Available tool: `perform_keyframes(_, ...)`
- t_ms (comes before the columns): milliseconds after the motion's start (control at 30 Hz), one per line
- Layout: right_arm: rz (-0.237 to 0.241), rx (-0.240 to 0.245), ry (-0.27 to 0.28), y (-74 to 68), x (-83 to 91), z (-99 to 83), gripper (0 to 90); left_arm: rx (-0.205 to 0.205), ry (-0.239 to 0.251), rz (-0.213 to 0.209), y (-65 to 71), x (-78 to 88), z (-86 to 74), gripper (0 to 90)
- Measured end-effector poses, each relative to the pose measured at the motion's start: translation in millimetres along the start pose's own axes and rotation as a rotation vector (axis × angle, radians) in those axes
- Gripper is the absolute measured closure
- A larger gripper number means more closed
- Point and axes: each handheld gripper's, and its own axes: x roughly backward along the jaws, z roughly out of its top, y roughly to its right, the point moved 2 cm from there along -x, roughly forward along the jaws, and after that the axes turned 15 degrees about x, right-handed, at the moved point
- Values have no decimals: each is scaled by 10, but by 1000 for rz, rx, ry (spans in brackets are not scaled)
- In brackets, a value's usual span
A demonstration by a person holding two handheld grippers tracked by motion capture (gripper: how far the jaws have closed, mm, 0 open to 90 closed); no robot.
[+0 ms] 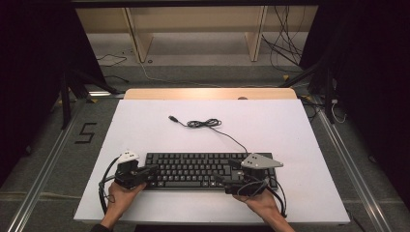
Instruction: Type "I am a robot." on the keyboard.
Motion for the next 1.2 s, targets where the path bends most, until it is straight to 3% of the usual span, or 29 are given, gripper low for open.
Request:
perform_keyframes(833, 4, 2, -3, -7, -3, 0, 265, -6, -48, 28, -11, -77, -41, 891)
perform_keyframes(1033, 4, 2, -3, -9, -5, 1, 265, -8, -46, 25, -10, -70, -36, 890)
perform_keyframes(1200, 2, -1, 0, -6, 1, 4, 265, 1, -1, -3, 25, 2, 1, 826)
